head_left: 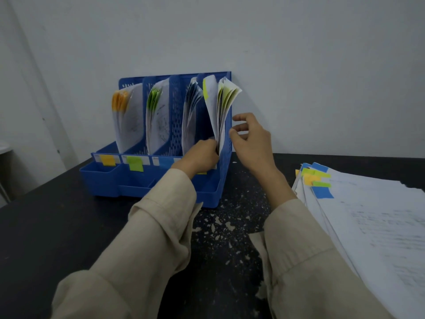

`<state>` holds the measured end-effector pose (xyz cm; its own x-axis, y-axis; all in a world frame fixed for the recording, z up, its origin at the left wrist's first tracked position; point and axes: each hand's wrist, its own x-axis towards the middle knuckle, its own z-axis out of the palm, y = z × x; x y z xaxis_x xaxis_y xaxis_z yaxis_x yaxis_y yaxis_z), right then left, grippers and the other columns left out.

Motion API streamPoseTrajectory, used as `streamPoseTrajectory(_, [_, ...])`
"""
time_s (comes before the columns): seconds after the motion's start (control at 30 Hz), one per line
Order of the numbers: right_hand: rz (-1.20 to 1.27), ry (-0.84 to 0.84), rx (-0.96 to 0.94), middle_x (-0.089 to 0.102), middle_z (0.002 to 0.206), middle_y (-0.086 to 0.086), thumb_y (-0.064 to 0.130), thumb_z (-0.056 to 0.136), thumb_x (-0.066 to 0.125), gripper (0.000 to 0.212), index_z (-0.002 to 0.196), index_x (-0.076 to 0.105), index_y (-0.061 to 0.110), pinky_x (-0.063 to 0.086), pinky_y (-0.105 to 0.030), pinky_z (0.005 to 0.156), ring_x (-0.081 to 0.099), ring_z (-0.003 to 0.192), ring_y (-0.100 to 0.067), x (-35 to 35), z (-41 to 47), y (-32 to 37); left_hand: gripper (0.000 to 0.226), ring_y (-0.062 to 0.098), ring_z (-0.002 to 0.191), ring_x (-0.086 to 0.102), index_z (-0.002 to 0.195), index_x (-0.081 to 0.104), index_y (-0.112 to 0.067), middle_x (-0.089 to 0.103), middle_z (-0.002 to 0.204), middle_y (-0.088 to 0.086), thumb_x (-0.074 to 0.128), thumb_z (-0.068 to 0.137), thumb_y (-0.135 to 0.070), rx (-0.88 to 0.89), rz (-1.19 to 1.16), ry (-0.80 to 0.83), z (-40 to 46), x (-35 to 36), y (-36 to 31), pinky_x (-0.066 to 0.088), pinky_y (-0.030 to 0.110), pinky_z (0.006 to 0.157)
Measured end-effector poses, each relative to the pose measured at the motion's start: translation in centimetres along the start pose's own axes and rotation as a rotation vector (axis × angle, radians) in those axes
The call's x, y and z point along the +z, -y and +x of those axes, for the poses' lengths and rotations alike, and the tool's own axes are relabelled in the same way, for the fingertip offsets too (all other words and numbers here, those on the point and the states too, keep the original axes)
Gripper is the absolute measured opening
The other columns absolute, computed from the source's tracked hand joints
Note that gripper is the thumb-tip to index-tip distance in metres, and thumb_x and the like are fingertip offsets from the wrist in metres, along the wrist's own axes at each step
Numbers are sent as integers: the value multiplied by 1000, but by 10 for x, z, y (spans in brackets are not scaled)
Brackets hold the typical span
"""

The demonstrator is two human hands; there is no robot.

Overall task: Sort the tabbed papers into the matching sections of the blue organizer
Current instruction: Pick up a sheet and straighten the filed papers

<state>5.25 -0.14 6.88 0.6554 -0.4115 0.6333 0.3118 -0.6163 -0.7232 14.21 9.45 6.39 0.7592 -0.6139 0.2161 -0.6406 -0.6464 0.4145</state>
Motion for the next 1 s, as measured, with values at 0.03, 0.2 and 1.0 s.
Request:
streamPoseTrajectory(0.03, [-5,4,-4,55,97,4,13,94,52,29,123,50,12,46,-24,74,55,85,-11,0,0,0,27,32,89,53,68,37,-10,57,97,21,39,94,-2,-14,-30,15,0,-2,-1,39,31,71])
streamPoseTrajectory(0.2, [-17,17,-5,56,97,3,13,94,52,29,123,50,12,48,-25,74,56,83,-11,0,0,1,24,20,93,48,111,54,-6,53,105,6,48,88,-12,-62,-348,-56,2,-13,-7,37,28,70])
streamPoseTrajectory(1.0, [14,89,45,55,133,-9,18,102,35,39,141,40,19,39,-20,82,55,112,-24,4,4,-1,31,26,103,54,119,53,-7,56,111,9,40,97,-24,7,-206,67,16,5,2,42,36,93])
